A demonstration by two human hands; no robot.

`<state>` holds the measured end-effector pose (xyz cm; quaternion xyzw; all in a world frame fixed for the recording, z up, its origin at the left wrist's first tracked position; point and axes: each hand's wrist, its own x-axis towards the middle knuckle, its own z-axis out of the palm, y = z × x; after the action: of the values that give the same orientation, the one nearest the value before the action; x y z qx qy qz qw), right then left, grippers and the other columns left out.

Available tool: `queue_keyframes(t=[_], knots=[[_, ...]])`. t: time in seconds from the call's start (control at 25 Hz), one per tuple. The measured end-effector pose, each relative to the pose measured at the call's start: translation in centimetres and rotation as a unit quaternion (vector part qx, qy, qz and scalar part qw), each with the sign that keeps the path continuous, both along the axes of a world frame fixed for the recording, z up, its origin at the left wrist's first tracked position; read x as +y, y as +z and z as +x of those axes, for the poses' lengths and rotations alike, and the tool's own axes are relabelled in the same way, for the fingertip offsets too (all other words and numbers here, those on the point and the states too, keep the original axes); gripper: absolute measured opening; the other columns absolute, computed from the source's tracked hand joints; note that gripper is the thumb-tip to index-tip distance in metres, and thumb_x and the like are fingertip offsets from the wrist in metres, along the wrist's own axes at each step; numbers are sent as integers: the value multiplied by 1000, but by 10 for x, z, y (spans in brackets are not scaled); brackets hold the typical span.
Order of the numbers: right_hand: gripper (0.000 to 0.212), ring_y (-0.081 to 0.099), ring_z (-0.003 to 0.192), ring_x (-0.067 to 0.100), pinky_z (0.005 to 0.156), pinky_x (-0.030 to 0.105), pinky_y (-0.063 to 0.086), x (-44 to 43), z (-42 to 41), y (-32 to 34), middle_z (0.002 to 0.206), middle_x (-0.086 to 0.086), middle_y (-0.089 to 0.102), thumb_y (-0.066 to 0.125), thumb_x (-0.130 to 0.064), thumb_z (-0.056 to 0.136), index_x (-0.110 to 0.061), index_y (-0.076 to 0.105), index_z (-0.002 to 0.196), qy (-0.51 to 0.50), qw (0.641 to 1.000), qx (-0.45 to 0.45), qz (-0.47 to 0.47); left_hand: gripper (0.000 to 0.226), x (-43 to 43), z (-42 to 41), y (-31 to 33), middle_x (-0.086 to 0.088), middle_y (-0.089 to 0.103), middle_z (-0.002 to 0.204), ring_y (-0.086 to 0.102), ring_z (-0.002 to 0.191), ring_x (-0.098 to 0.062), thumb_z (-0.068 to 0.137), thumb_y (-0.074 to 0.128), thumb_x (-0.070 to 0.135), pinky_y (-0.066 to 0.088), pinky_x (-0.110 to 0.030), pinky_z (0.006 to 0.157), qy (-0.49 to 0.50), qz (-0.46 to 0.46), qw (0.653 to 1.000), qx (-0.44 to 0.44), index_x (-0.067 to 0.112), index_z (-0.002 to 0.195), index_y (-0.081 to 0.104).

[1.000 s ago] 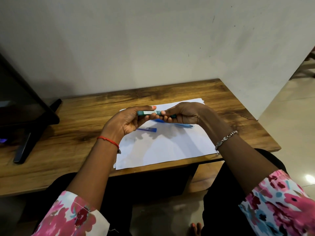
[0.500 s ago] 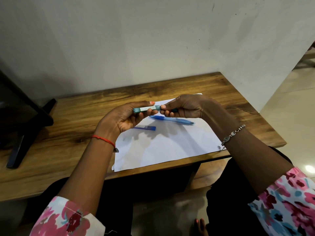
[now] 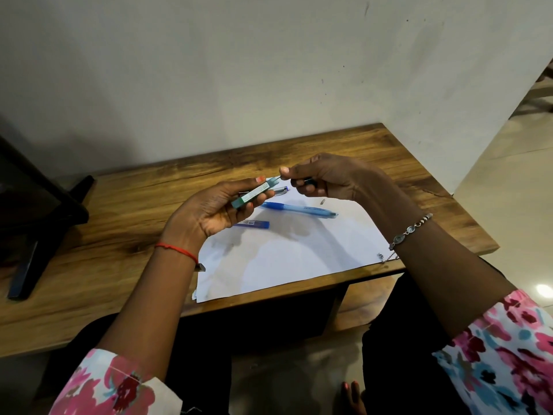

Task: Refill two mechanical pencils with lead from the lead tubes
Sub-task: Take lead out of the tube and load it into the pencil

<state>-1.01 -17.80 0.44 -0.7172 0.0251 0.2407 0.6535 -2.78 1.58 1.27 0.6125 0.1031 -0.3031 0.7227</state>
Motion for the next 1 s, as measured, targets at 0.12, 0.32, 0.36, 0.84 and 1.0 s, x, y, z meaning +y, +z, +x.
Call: queue_keyframes(t=[0.12, 0.32, 0.36, 0.84, 1.0], knots=[[16, 38, 48, 9, 37, 13, 29, 0, -2, 2, 53, -4, 48, 67, -25, 82, -10, 67, 76, -7, 999, -33, -26, 21, -1, 0, 0, -2, 72, 62, 63, 46, -5, 88, 54, 18, 49, -11, 41, 0, -4, 1000, 0, 7, 79, 71], [26, 37, 47, 10, 41, 14, 27, 1, -6, 9, 57, -3, 47, 63, -29, 86, -19, 62, 62, 5, 989, -128, -73, 20, -1, 1, -4, 0, 73, 66, 66, 53, -5, 89, 51, 18, 50, -12, 44, -28, -3, 999, -26, 8, 85, 68], [30, 38, 46, 9, 42, 14, 28, 1, -6, 10, 56, -3, 47, 63, -28, 86, -21, 60, 57, 7, 986, -146, -84, 18, -2, 1, -5, 1, 73, 66, 66, 54, -4, 90, 50, 18, 50, -12, 45, -35, -4, 999, -32, 9, 88, 66], [25, 34, 56, 16, 46, 16, 28, -4, -4, 8, 61, 8, 42, 68, -15, 81, 9, 68, 90, 9, 969, -235, -78, 40, -4, 2, -10, -1, 74, 66, 67, 55, -5, 91, 47, 15, 51, -14, 46, -34, -21, 998, -51, 10, 64, 76], [27, 34, 53, 14, 45, 16, 28, -4, -3, 8, 59, 7, 41, 67, -15, 82, 10, 67, 90, 7, 968, -238, -79, 39, -4, 3, -11, -1, 74, 67, 67, 56, -5, 91, 47, 15, 50, -14, 45, -34, -20, 998, -51, 9, 65, 76]])
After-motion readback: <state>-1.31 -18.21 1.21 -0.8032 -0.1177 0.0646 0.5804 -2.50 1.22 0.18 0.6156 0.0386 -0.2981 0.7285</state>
